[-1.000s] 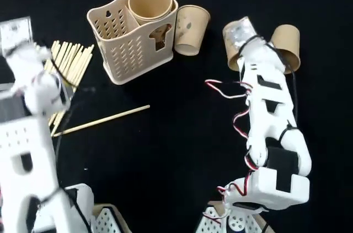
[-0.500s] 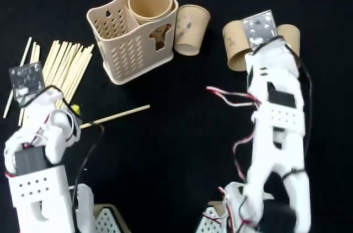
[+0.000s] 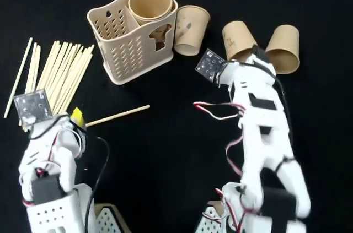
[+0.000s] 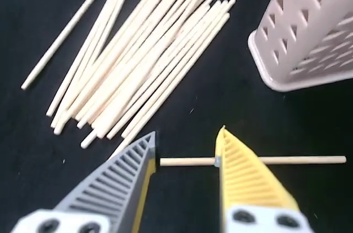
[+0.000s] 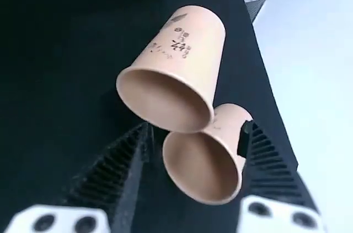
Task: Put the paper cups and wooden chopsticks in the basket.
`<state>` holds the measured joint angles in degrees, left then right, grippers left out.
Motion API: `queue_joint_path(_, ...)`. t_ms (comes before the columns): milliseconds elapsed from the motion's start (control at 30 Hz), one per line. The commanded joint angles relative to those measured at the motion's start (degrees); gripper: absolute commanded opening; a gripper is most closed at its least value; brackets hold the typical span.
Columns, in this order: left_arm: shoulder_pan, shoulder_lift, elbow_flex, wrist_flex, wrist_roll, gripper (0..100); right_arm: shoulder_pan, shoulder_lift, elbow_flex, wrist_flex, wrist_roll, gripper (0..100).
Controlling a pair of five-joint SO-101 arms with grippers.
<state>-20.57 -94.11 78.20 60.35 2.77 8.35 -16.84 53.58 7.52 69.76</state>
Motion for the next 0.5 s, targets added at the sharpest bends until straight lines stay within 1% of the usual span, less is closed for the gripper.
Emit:
queue_joint_path(0, 2.51, -9.58, 4.53, -1.23, 0.44, 18, 1.58, 12.53, -7.43, -10.46, 0.62, 25.7)
queue_joint_path(67, 2.95, -11.16, 6.2, -1.58, 0.44, 18, 1.85, 20.79, -12.35, -13.98, 0.26, 25.8)
queue_joint_path(133, 4.0, -10.02, 6.9, -2.55, 0.53, 18, 1.93, 27.21, -16.84, -16.79, -2.73, 25.3)
queue_joint_path(167, 5.14, -9.76, 7.08, -2.64, 0.53, 18, 1.93, 29.05, -18.33, -18.46, -4.84, 23.5)
queue_joint_path(200, 6.73, -9.93, 7.69, -2.46, 0.53, 18, 1.93, 30.02, -19.12, -19.69, -7.56, 19.4)
queue_joint_path(300, 9.71, -10.29, 8.75, -2.73, 0.26, 18, 1.93, 28.44, -18.33, -21.71, -14.07, 0.5)
queue_joint_path(367, 9.8, -10.29, 9.01, -2.73, 0.44, 18, 2.2, 25.8, -16.84, -21.63, -16.79, 5.7)
queue_joint_path(400, 9.8, -10.29, 9.01, -2.73, 0.44, 18, 2.37, 24.4, -15.87, -21.63, -17.67, 6.4)
queue_joint_path(467, 9.71, -10.29, 9.1, -2.73, 0.44, 18, 2.55, 21.14, -13.67, -21.63, -18.37, 3.8)
